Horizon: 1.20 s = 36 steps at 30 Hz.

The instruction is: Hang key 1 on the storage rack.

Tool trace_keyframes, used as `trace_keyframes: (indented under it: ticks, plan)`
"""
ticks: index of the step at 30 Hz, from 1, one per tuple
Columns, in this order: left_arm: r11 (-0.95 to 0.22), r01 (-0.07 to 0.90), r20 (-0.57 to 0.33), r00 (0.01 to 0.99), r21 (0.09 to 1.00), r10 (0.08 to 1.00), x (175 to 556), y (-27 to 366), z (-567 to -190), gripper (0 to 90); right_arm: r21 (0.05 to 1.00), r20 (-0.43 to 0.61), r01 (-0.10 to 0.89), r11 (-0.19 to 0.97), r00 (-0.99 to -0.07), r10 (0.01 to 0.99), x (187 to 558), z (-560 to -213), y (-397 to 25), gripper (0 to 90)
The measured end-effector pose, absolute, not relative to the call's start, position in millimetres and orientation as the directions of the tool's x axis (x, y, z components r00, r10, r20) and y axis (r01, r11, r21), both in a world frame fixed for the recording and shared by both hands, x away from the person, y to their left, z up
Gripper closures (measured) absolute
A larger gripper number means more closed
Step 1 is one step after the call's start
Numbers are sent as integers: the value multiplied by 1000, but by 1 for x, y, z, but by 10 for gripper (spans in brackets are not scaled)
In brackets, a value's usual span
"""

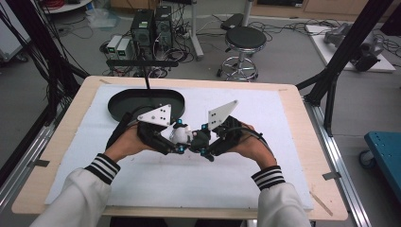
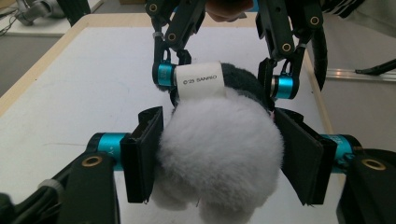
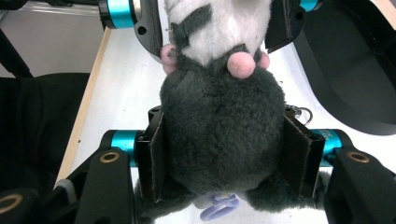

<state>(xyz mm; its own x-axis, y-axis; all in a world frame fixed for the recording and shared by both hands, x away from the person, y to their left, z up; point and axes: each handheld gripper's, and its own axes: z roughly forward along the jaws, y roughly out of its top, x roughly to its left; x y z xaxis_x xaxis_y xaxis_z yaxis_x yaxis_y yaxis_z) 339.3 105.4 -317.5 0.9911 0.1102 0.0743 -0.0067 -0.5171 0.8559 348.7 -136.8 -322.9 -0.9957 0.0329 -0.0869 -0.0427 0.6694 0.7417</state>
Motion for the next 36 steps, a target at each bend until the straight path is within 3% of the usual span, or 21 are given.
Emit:
trace_keyframes:
  ticks: [19, 23, 25, 27, 36]
  plan:
    - [-528, -23, 89, 991, 849, 100, 337, 104, -317, 516, 733, -98, -65, 677, -995, 11, 351, -324, -138, 405]
    - [-519, -20, 88, 990, 855, 107, 337, 105, -315, 529, 741, -114, -71, 667, -993, 20, 351, -324, -138, 333]
    - [-518, -16, 89, 989, 855, 116, 337, 106, -314, 534, 748, -136, -100, 656, -991, 5, 348, -324, -137, 105]
    - [-515, -11, 90, 988, 857, 129, 337, 108, -313, 536, 770, -130, -107, 629, -991, -8, 345, -324, -135, 6]
    - [-498, 1, 91, 983, 867, 161, 339, 115, -310, 536, 821, -101, -30, 570, -990, 95, 341, -321, -151, 5]
